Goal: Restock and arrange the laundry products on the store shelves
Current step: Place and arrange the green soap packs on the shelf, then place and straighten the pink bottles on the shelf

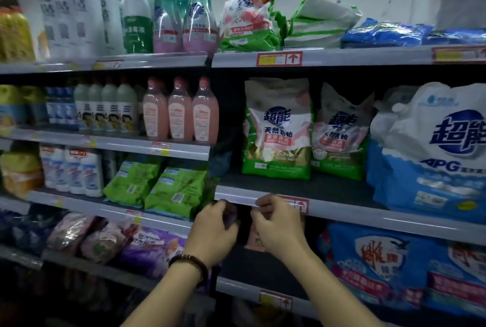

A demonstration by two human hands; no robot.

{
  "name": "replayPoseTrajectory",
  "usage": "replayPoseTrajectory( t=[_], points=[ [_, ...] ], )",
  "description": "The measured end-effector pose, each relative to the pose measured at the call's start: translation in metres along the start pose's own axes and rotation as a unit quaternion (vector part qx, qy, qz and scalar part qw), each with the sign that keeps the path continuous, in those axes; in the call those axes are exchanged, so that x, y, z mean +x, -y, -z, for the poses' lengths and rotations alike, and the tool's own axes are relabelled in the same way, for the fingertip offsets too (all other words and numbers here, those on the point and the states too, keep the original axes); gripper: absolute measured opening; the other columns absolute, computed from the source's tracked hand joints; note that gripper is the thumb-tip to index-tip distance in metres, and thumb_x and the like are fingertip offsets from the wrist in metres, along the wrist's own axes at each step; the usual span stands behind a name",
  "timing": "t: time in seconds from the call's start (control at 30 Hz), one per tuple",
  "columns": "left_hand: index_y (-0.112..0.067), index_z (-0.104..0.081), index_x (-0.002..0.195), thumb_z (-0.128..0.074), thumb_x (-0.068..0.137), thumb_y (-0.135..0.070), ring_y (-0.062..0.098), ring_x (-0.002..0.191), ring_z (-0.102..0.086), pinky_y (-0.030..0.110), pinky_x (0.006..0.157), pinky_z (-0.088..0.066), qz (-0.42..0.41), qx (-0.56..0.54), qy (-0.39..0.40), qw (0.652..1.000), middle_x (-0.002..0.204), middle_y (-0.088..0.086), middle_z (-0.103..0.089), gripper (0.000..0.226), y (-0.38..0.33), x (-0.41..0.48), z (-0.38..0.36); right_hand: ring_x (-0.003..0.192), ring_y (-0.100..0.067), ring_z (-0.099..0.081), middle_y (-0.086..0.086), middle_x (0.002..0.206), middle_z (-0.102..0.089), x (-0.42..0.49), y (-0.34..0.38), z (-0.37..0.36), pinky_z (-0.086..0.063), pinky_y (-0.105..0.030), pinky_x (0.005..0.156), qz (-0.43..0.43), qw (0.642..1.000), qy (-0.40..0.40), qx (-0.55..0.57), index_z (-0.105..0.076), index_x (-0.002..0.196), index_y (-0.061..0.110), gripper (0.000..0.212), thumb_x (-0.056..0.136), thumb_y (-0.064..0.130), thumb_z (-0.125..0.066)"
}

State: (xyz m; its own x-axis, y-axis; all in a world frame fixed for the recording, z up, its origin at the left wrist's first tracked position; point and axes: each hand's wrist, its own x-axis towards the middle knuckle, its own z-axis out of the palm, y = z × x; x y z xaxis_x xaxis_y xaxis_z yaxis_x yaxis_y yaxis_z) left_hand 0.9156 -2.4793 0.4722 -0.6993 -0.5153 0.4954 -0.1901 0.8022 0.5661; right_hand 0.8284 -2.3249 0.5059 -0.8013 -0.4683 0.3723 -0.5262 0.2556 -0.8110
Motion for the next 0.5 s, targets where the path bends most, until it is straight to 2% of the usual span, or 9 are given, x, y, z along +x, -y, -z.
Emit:
replayPoseTrajectory(
  t=[0.13, 0.2, 0.3, 0.37, 0.43, 0.5],
  points=[
    [-0.026, -0.063, 0.116, -0.065, 0.083, -0.036, 0.021, 0.107, -0.06, 0.039, 0.095, -0.051, -0.038, 0.023, -0.011, 0.999, 0.11, -0.005, -0.059, 0.034, 0.007, 0.011, 0.035, 0.081, -0.001, -0.064, 0.013, 0.09, -0.068, 0.005, 0.025, -0.009, -0.044, -0.013, 0.062, 0.024, 0.999, 0.013, -0.028, -0.068, 0.106, 0.029, 0.011, 0.095, 0.031, -0.071],
    [-0.024, -0.057, 0.128, -0.063, 0.083, -0.041, 0.024, 0.116, -0.056, 0.042, 0.101, -0.05, -0.042, 0.063, -0.018, 0.997, 0.122, -0.003, -0.055, 0.049, 0.014, 0.028, 0.057, 0.082, -0.003, -0.064, 0.012, 0.091, -0.068, 0.019, 0.044, -0.013, -0.043, -0.015, 0.062, 0.035, 0.999, 0.016, -0.036, -0.067, 0.105, 0.029, 0.011, 0.095, 0.034, -0.07],
    [-0.019, -0.044, 0.147, -0.068, 0.086, -0.039, 0.03, 0.134, -0.048, 0.045, 0.113, -0.044, -0.024, 0.111, -0.01, 0.994, 0.144, 0.005, -0.046, 0.068, 0.021, 0.066, 0.092, 0.084, -0.01, -0.065, 0.005, 0.091, -0.07, 0.051, 0.077, -0.024, -0.054, -0.026, 0.072, 0.037, 0.998, 0.027, -0.031, -0.064, 0.107, 0.026, 0.017, 0.095, 0.035, -0.072],
    [-0.016, -0.031, 0.153, -0.071, 0.086, -0.04, 0.037, 0.142, -0.041, 0.047, 0.117, -0.041, 0.024, 0.115, -0.001, 0.993, 0.152, 0.013, -0.038, 0.082, 0.019, 0.098, 0.112, 0.09, -0.015, -0.066, 0.003, 0.099, -0.069, 0.078, 0.101, -0.033, -0.058, -0.033, 0.079, 0.056, 0.996, 0.033, -0.061, -0.061, 0.116, 0.024, 0.027, 0.094, 0.037, -0.072],
    [-0.013, -0.022, 0.157, -0.077, 0.08, -0.051, 0.044, 0.141, -0.042, 0.05, 0.117, -0.042, 0.102, 0.094, 0.005, 0.99, 0.152, 0.02, -0.038, 0.102, 0.025, 0.139, 0.124, 0.092, -0.016, -0.064, 0.001, 0.107, -0.067, 0.105, 0.122, -0.041, -0.054, -0.028, 0.07, 0.071, 0.994, 0.034, -0.073, -0.058, 0.123, 0.022, 0.036, 0.094, 0.038, -0.072],
    [-0.007, -0.028, 0.157, -0.079, 0.07, -0.056, 0.046, 0.137, -0.049, 0.052, 0.113, -0.047, 0.16, 0.079, 0.012, 0.984, 0.149, 0.022, -0.048, 0.112, 0.03, 0.176, 0.131, 0.091, -0.013, -0.06, 0.005, 0.103, -0.063, 0.129, 0.138, -0.049, -0.042, -0.019, 0.059, 0.054, 0.997, 0.036, -0.048, -0.055, 0.128, 0.02, 0.042, 0.094, 0.037, -0.074]
  ],
)
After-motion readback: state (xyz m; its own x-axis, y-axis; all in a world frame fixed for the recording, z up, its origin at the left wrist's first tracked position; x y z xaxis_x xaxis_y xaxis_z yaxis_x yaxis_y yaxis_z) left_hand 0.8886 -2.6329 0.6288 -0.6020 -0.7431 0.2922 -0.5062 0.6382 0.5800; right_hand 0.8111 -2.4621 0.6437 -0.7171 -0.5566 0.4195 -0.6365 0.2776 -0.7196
